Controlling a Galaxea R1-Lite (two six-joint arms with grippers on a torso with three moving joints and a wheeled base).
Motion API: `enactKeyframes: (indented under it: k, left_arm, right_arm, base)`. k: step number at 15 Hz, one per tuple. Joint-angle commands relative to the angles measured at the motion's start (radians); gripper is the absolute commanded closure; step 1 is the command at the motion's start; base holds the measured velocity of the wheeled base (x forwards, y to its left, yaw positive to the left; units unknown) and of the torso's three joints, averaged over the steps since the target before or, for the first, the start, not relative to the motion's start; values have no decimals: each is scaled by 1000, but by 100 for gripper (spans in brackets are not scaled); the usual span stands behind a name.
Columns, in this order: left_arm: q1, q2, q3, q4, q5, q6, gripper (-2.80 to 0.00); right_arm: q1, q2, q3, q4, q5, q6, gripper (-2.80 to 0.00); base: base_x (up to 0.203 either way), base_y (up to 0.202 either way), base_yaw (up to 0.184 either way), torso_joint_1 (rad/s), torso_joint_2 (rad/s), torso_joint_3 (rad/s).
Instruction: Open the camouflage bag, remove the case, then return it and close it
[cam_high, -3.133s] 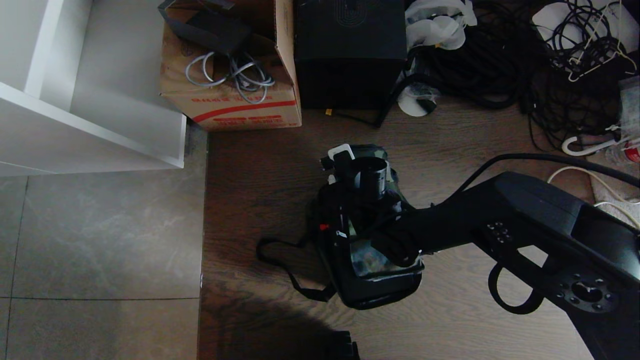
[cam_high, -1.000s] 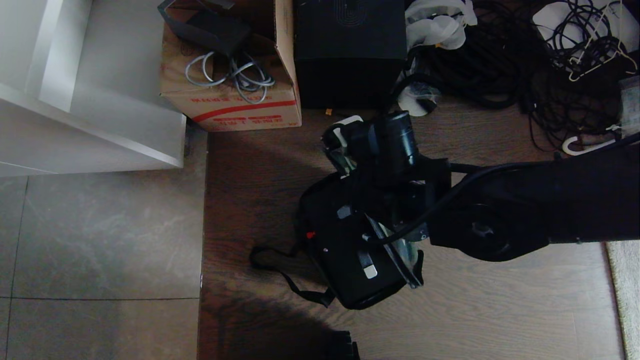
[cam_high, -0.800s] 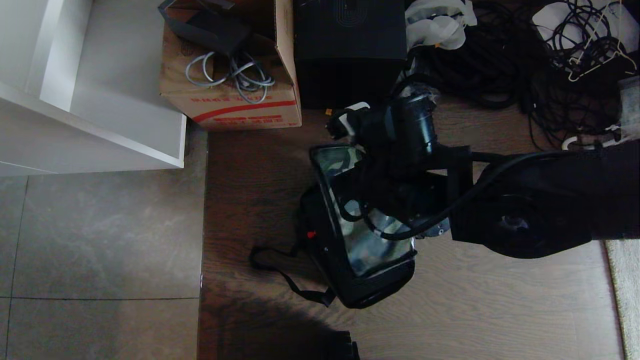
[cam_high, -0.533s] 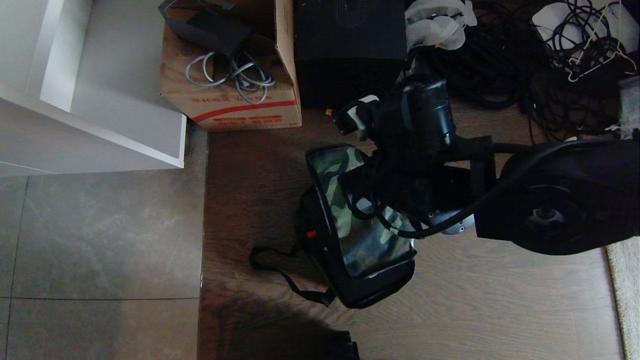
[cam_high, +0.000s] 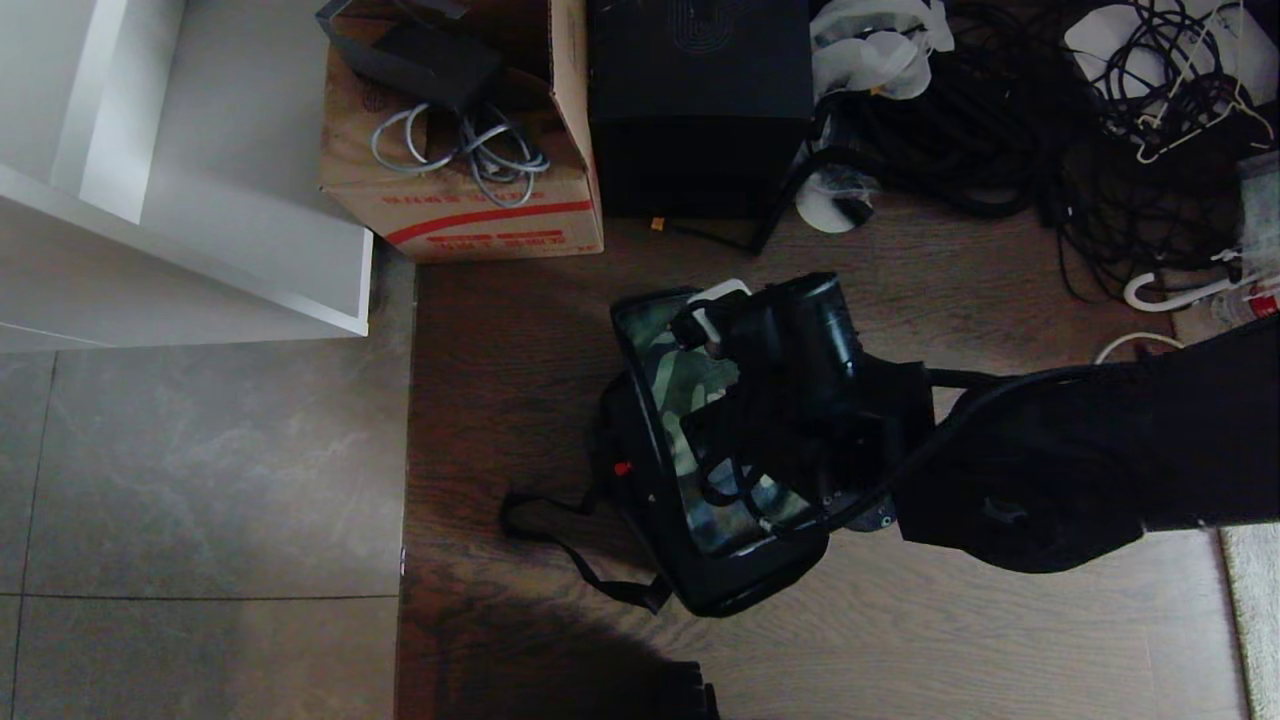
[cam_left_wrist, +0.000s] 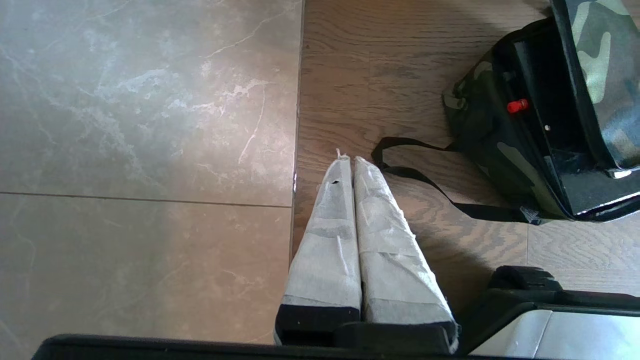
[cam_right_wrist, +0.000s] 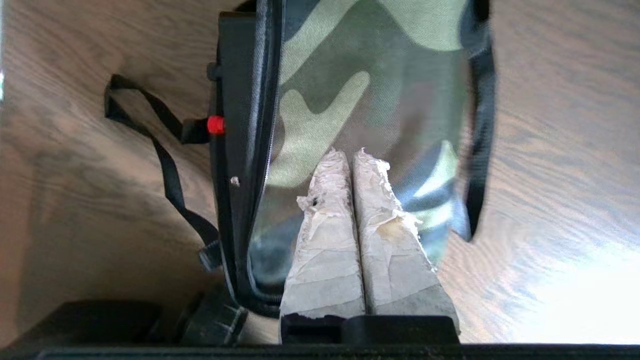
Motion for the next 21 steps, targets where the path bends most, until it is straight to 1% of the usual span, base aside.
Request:
enactKeyframes:
  k: [1,3,4,5,6,7,9,10,11,12,13,14,15,16,17,19,21]
  left_arm:
    - [0,1,8,0,1,0,0]
    - [1,1,8,0,-1,0,0]
    - [0,1,8,0,1,0,0]
    - [0,1,8,0,1,0,0]
    - [0,1,8,0,1,0,0]
    - [0,1,8,-1,1,0,0]
    - [0,1,8,0,1,0,0]
    - [1,1,8,-1,1,0,0]
    - [0,1,8,0,1,0,0]
    - [0,0,8,-1,1,0,0]
    - [1,0,8,-1,1,0,0]
    - [1,0,8,0,1,0,0]
    - [1,0,8,-1,1,0,0]
    - [0,1,8,0,1,0,0]
    - [0,1,8,-1,1,0,0]
    - [0,1,8,0,1,0,0]
    - [1,1,8,0,1,0,0]
  right_arm:
    - [-37,38,28,-14,-1,15,0]
    - [-46,12,88,-11,1,92,0]
    - [-46,-27,125,-7,5,150,0]
    - [-47,-66,175,0,16,234,0]
    - [-47,-113,229,12,32,301,0]
    - [-47,-175,276,33,46,353,0]
    - [-45,-344,382,120,88,456,0]
    - [-45,-443,432,198,111,495,0]
    - [-53,-543,484,292,129,523,0]
    - [-77,-638,533,358,144,538,0]
    - [-125,-744,579,398,178,543,0]
    - [-205,-858,624,424,243,521,0]
    - [-305,-974,664,440,310,469,0]
    - [-420,-1104,707,455,376,386,0]
    - [-502,-1229,749,474,420,313,0]
    - [-604,-1430,833,494,453,220,0]
    - [-696,-1571,1025,443,468,175,0]
  base:
    - [0,0,0,0,0,0]
    - [0,0,0,0,0,0]
    - [0,0,0,0,0,0]
    - [0,0,0,0,0,0]
    - [0,0,0,0,0,0]
    - [0,0,0,0,0,0]
    - [0,0,0,0,0,0]
    - [0,0,0,0,0,0]
    - [0,0,0,0,0,0]
    - [0,0,0,0,0,0]
    - [0,0,0,0,0,0]
    - [0,0,0,0,0,0]
    - [0,0,0,0,0,0]
    - [0,0,0,0,0,0]
    - [0,0,0,0,0,0]
    - [0,0,0,0,0,0]
    - [0,0,0,0,0,0]
